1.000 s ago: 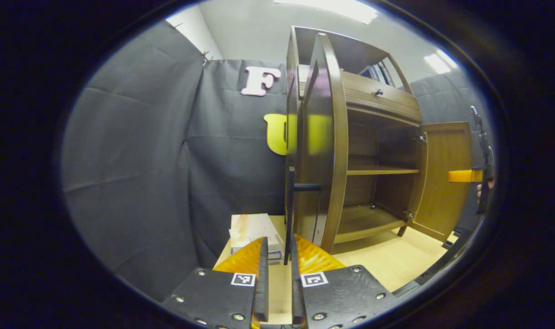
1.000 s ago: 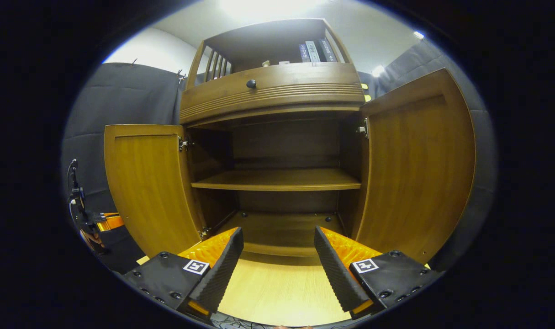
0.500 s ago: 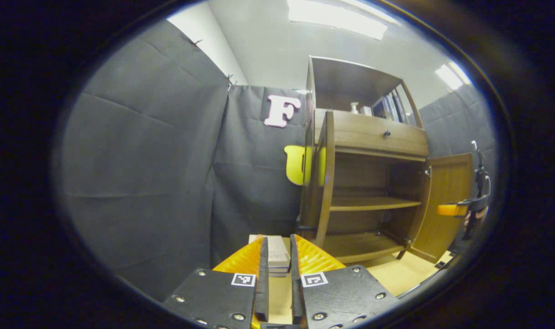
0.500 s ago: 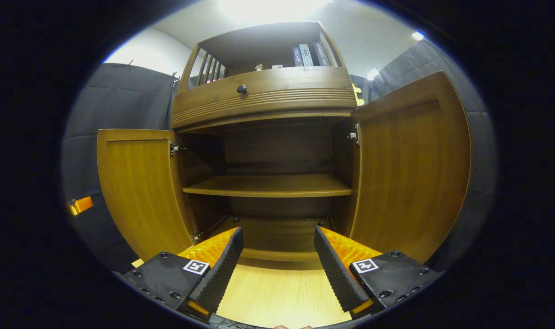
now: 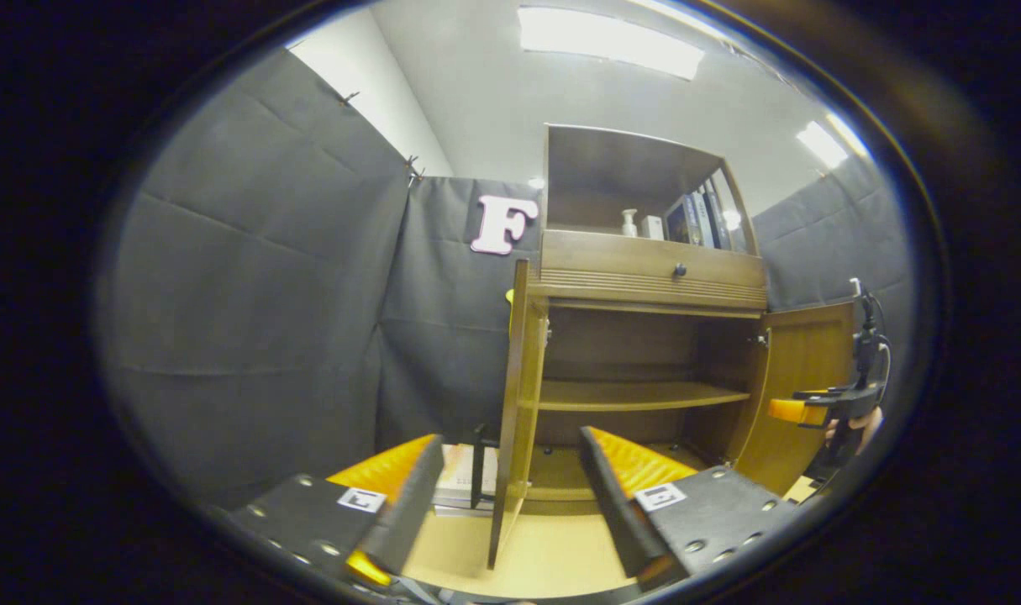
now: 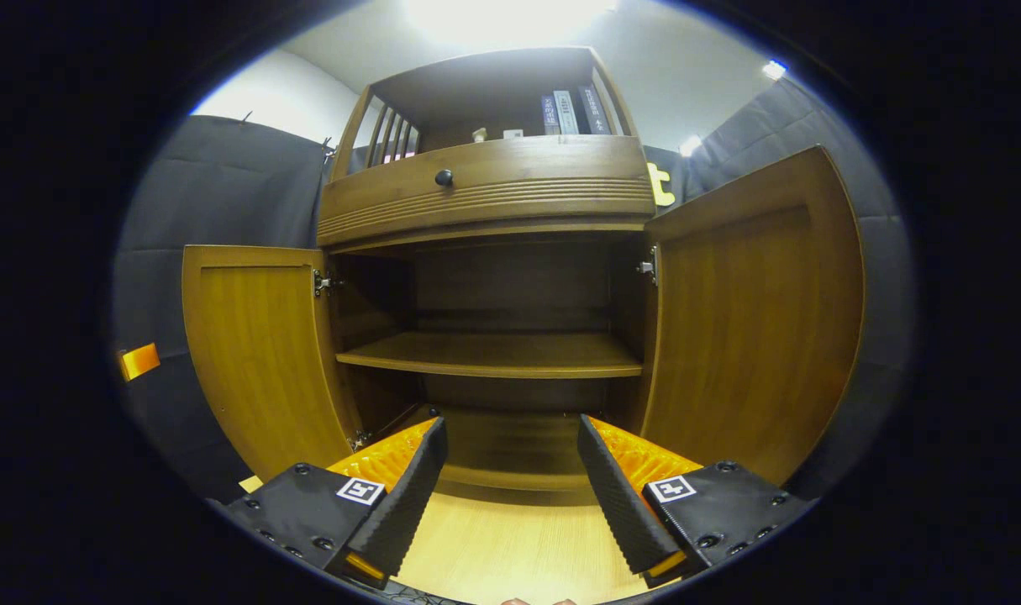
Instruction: Open the right door of the double-door shoe cabinet with the right hand, and open the left door with the left hand.
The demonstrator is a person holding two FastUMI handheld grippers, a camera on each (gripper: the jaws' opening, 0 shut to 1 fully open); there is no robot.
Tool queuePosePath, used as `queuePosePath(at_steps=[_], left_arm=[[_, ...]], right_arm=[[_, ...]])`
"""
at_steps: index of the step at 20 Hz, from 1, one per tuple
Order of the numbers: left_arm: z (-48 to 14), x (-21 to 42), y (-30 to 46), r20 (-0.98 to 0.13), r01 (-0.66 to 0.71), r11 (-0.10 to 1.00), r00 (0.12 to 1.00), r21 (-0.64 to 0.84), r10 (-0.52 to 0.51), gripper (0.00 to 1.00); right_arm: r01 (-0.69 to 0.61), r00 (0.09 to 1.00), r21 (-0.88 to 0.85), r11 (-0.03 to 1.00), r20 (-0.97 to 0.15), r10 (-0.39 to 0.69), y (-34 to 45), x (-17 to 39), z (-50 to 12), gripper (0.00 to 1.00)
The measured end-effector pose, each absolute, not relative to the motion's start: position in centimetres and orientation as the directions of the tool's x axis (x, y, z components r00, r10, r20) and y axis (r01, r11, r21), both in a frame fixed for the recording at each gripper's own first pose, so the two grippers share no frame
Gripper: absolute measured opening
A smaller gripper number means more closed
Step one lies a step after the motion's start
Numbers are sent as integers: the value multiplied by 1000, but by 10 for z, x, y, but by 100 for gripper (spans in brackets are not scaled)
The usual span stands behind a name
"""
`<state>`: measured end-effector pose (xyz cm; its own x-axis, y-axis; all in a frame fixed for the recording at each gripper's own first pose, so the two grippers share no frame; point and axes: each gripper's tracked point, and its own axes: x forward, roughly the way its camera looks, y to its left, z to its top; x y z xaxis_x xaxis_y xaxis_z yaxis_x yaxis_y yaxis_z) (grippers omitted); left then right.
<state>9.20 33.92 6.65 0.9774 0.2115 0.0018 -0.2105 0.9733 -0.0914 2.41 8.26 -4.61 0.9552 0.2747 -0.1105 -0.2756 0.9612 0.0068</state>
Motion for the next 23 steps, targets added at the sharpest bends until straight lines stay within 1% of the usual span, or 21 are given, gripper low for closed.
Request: queuePosePath(at_steps=[2, 3, 4, 5, 6, 7, 8, 9, 10, 11, 13, 14, 16, 17, 19, 21, 22, 23], left_arm=[[76, 100, 309, 11, -183, 977, 983, -106, 185, 97], [78, 106, 293, 2, -164, 980, 986, -116, 165, 98], [75, 109, 280, -11, -159, 979, 987, -126, 159, 98], [74, 117, 271, -27, -161, 977, 987, -136, 159, 98], [72, 123, 261, -44, -166, 975, 986, -146, 161, 97], [72, 130, 252, -63, -171, 973, 985, -154, 163, 97], [72, 136, 242, -78, -177, 971, 983, -160, 166, 97], [74, 142, 233, -84, -182, 970, 982, -161, 170, 97], [79, 145, 225, -79, -190, 969, 981, -157, 179, 97], [82, 148, 220, -72, -207, 967, 978, -150, 198, 97], [85, 146, 214, -66, -261, 955, 965, -141, 254, 97], [83, 144, 213, -74, -293, 946, 956, -140, 285, 97], [73, 137, 205, -101, -340, 928, 939, -151, 327, 97], [71, 136, 202, -109, -343, 926, 938, -160, 329, 97], [72, 137, 192, -110, -333, 930, 941, -158, 319, 97], [73, 139, 190, -106, -317, 941, 946, -117, 306, 97], [75, 140, 194, -97, -313, 946, 948, -88, 304, 97], [77, 141, 199, -87, -308, 949, 949, -63, 302, 97]], right_arm=[[-269, 959, -28, 963, -99, 265, 69, 14, -42, 93], [-268, 960, -46, 962, -94, 263, 64, 11, -40, 93], [-269, 960, -58, 961, -98, 263, 58, 7, -40, 100], [-275, 958, -62, 959, -106, 268, 53, 3, -42, 93], [-285, 954, -56, 957, -113, 278, 48, -3, -44, 98], [-295, 951, -48, 954, -115, 289, 45, -7, -44, 98], [-299, 949, -41, 953, -120, 293, 39, -10, -47, 94], [-305, 946, -35, 952, -129, 299, 34, -12, -50, 99], [-315, 942, -30, 948, -135, 309, 29, -15, -52, 99], [-326, 937, -25, 945, -139, 320, 26, -18, -54, 95], [-355, 925, -9, 935, -146, 350, 20, -23, -58, 95], [-370, 918, 2, 929, -156, 366, 18, -27, -62, 99], [-397, 902, 21, 918, -179, 394, 15, -34, -71, 99], [-403, 897, 28, 915, -186, 401, 14, -38, -73, 95], [-396, 899, 37, 917, -187, 396, 11, -40, -75, 95], [-374, 907, 51, 926, -191, 376, 12, -39, -75, 94], [-365, 909, 60, 929, -193, 370, 15, -38, -73, 98], [-355, 912, 68, 932, -192, 361, 20, -37, -70, 98]])
